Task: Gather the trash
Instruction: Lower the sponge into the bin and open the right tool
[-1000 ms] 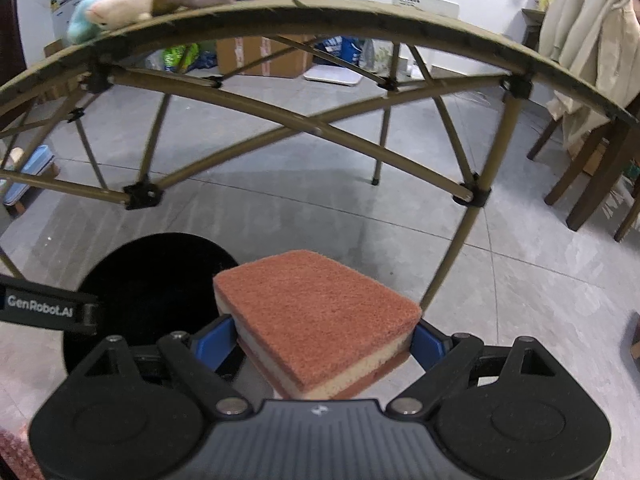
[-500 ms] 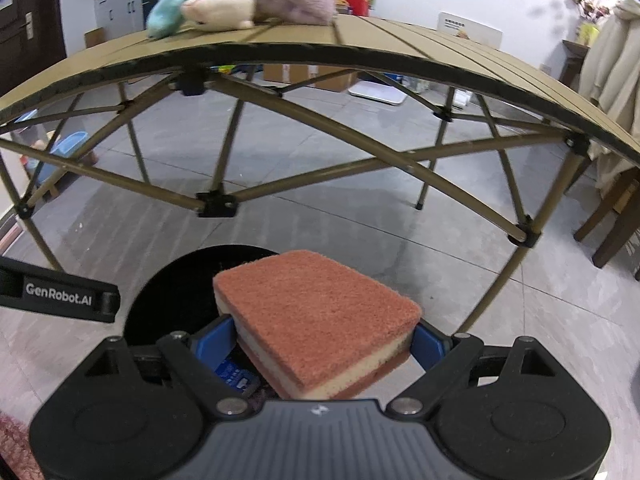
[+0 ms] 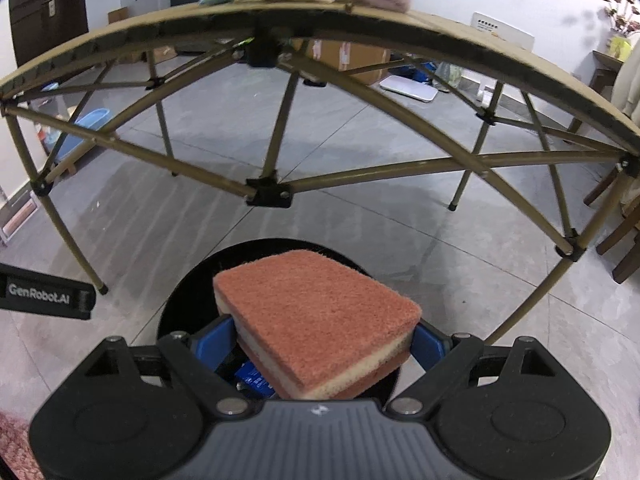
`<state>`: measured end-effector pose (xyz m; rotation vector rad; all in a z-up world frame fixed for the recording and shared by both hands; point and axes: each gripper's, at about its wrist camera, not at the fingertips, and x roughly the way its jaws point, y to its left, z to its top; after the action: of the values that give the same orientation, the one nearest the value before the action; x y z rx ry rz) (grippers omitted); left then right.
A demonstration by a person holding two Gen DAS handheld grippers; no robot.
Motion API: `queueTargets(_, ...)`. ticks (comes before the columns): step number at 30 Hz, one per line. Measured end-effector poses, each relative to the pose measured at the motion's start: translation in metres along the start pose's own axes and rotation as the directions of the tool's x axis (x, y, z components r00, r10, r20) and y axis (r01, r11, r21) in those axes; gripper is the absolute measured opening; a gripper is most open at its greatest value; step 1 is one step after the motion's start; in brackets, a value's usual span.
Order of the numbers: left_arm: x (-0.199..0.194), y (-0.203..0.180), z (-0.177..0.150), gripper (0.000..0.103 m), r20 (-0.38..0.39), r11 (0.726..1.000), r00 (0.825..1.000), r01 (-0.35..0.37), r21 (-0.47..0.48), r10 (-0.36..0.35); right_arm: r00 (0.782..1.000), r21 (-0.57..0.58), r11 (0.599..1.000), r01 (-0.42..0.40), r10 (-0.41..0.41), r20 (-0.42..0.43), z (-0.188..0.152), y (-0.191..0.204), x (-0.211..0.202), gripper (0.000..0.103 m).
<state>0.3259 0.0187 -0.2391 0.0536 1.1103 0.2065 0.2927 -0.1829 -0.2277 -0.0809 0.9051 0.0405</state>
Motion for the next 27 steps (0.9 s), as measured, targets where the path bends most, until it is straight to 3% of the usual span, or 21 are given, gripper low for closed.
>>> queueTargets(22, 0.011, 0.008, -0.001, 0.103, -0.042, 0.999, 0.999, -0.025, -0.021, 0.024, 0.996, -0.020, 0.999, -0.043, 0.042, -0.077, 0.002, 0.019, 0.032, 0.091)
queueTargets(25, 0.011, 0.009, -0.001, 0.103, -0.045, 0.999, 0.999, -0.026, -0.023, 0.025, 0.995, 0.012, 0.999, -0.049, 0.049, -0.084, 0.003, 0.015, 0.034, 0.093)
queueTargets(27, 0.011, 0.009, 0.000, 0.103, -0.046, 0.999, 0.999, -0.024, -0.025, 0.022, 0.994, 0.029, 0.999, -0.047, 0.049, -0.094, 0.003, 0.015, 0.036, 0.103)
